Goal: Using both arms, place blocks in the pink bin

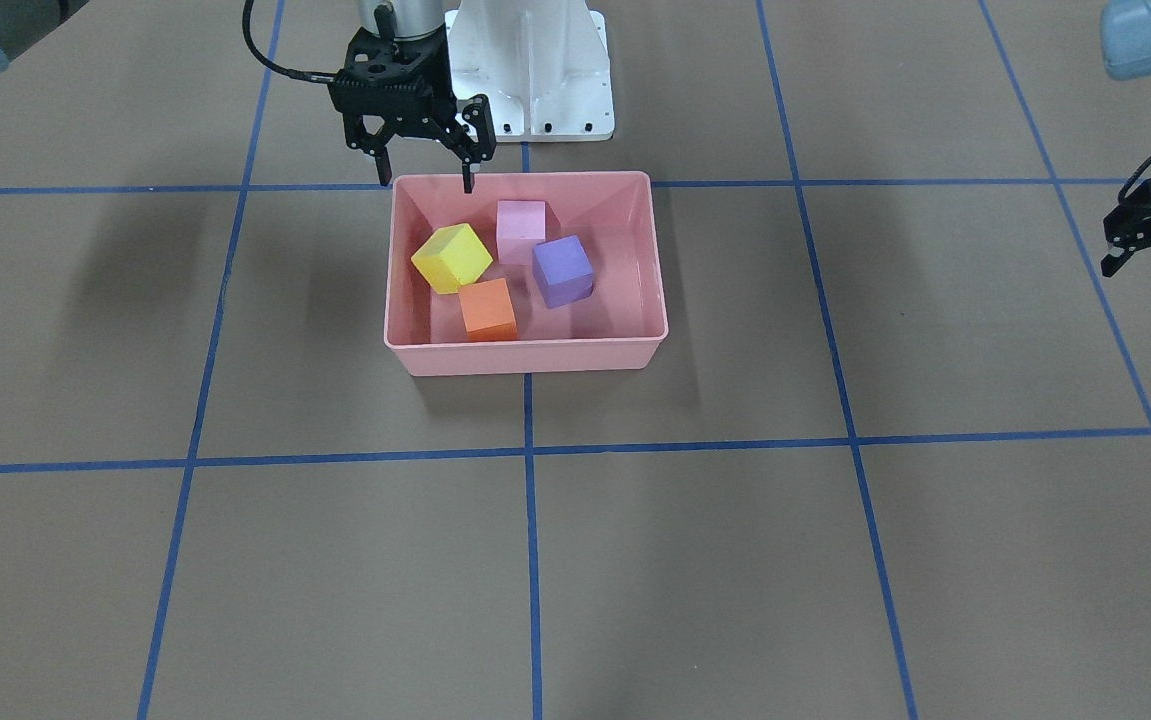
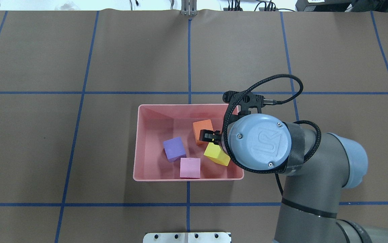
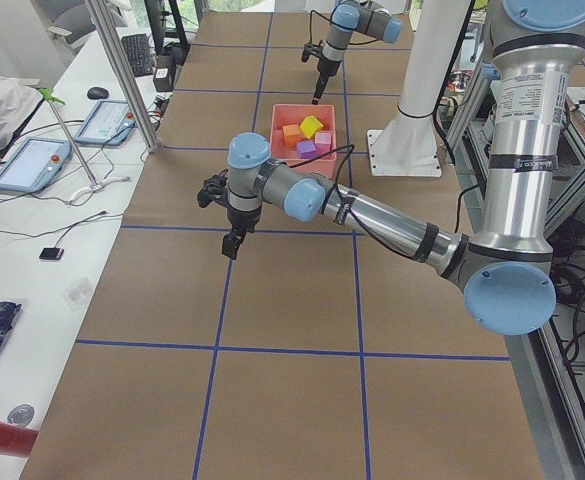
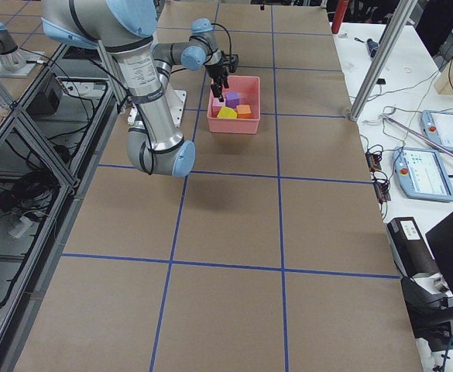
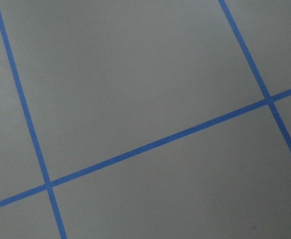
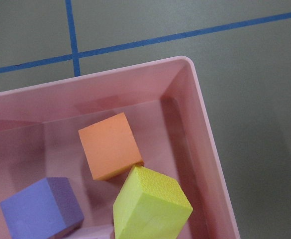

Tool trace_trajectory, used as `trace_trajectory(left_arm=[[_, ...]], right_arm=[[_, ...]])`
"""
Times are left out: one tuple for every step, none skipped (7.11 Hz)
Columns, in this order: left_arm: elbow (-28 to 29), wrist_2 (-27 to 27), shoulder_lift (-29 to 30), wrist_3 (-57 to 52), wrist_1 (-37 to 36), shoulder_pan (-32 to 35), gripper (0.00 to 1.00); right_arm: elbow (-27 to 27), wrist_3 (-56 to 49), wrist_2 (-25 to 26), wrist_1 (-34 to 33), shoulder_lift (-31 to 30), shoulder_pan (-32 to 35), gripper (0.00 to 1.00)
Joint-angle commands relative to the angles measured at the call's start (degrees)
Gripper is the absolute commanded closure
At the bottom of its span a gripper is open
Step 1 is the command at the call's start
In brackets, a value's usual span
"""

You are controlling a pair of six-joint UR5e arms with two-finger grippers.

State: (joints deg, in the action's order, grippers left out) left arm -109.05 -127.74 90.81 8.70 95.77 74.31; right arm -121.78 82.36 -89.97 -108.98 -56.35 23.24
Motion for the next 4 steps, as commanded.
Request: trace_trajectory(left_arm=[[2.17, -0.31, -2.56, -0.44, 0.12, 1.88, 0.00], [2.35, -0.75, -4.48, -3.84, -0.06, 2.76, 0.00], [2.70, -0.67, -5.90, -11.01, -1.45, 4.95, 0.00], [3.84, -0.75, -7.74, -14.91, -2.16, 7.49, 0.00]], right_arm=[[-0.12, -12.60, -11.76, 0.17, -0.69, 12.21, 0.00], [0.05, -20.14, -16.24, 0.52, -2.78, 17.49, 0.00], [0.66, -29.62, -21.16, 0.61, -5.67, 23.54, 0.00], [2.58, -38.67, -24.69, 0.61, -7.79, 29.26, 0.00]])
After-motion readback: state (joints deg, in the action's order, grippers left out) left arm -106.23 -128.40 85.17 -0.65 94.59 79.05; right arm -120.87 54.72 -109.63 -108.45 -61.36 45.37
